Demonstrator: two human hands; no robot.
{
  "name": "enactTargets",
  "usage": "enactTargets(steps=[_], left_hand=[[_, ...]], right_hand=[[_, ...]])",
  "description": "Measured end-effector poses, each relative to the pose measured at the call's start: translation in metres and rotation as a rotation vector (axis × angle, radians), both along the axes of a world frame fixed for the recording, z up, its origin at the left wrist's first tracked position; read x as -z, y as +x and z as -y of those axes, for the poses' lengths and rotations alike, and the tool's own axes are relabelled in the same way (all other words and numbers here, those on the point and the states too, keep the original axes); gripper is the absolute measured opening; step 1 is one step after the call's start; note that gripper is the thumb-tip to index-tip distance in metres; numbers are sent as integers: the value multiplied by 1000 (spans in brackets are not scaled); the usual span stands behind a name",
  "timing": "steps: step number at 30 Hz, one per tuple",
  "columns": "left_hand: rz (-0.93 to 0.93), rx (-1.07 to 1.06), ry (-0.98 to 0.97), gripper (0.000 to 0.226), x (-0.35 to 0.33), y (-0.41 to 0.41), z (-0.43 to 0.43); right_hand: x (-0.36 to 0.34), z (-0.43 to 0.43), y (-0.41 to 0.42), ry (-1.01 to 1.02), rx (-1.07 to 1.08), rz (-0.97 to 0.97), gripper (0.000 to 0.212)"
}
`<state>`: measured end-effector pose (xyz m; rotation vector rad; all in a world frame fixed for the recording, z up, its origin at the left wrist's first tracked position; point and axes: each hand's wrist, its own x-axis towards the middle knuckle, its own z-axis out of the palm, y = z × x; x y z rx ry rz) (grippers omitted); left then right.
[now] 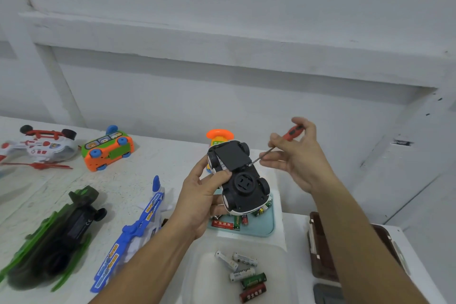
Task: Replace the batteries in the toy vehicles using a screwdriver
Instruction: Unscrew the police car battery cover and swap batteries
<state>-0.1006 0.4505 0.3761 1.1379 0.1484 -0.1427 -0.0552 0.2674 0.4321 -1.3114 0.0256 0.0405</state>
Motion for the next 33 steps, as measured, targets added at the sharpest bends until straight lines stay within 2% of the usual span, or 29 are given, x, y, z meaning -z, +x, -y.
enactTargets(steps=[3,8,12,14,22,29,33], left_hand=[[-34,10,-40,34,-1,-3,1],[-44,-1,-41,35,2,0,-1],[-34,-10,-25,35,2,2,-3],[-31,-24,-20,38,1,2,-2],[-26,-67,25,48,0,2,3],[-80,-92,26,44,4,5,-1],[-102,-114,35,39,8,8,-7]], right_hand=[[-13,-4,7,-248,-60,-18,60],[-30,-6,19,-290,-19,-62,62],[-44,-4,20,-642,-244,-145,36],[-42,-10,18,-710,-321,-172,29],[-17,-26,27,-704,-363,-218,33],[-11,-8,39,-574,-432,-274,29],[-8,14,50,-554,-379,-307,27]])
